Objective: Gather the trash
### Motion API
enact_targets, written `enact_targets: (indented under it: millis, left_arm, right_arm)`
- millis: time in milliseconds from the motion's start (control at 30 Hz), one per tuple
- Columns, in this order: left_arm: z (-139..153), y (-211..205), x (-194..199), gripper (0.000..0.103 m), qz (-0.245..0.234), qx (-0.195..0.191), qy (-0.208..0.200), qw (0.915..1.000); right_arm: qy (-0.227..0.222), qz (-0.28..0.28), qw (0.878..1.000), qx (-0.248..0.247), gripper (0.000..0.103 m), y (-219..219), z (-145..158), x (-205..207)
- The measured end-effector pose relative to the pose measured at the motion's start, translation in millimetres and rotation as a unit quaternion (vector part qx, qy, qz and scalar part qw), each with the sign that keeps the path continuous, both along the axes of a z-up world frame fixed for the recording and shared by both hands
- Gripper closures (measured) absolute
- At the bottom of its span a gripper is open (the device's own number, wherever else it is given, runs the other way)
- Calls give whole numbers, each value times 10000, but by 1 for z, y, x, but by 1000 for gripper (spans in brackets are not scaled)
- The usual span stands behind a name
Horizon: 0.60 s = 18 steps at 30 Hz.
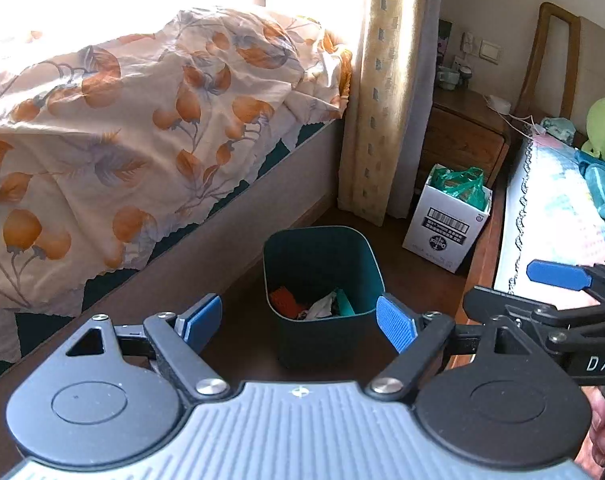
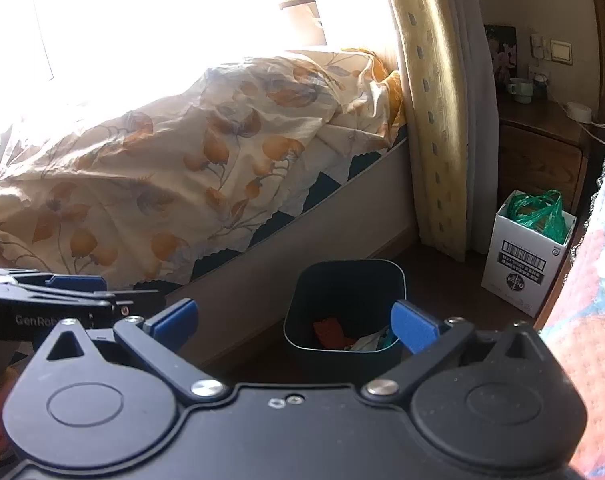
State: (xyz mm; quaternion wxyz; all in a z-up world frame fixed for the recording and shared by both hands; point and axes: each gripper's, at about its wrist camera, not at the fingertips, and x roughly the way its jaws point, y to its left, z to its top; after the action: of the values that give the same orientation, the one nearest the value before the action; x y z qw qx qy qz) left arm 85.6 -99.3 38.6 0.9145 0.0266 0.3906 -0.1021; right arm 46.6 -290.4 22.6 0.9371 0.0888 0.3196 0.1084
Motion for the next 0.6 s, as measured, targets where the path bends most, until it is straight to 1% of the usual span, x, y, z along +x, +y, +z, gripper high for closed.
enact_targets:
  millis: [200, 367, 600]
  left_arm:
    - [7, 0, -13, 18, -20, -16, -78, 10000]
    - [15, 3, -21, 18, 53, 13, -267, 9996]
    - [19, 5, -30, 18, 15, -63, -332, 9994]
  right_arm:
    - [-50, -34, 10000, -78, 0, 3, 9, -9]
    - [-142, -18, 9997, -172, 0, 7, 16, -13]
    - [-258, -60, 9993, -282, 0, 10, 21, -19]
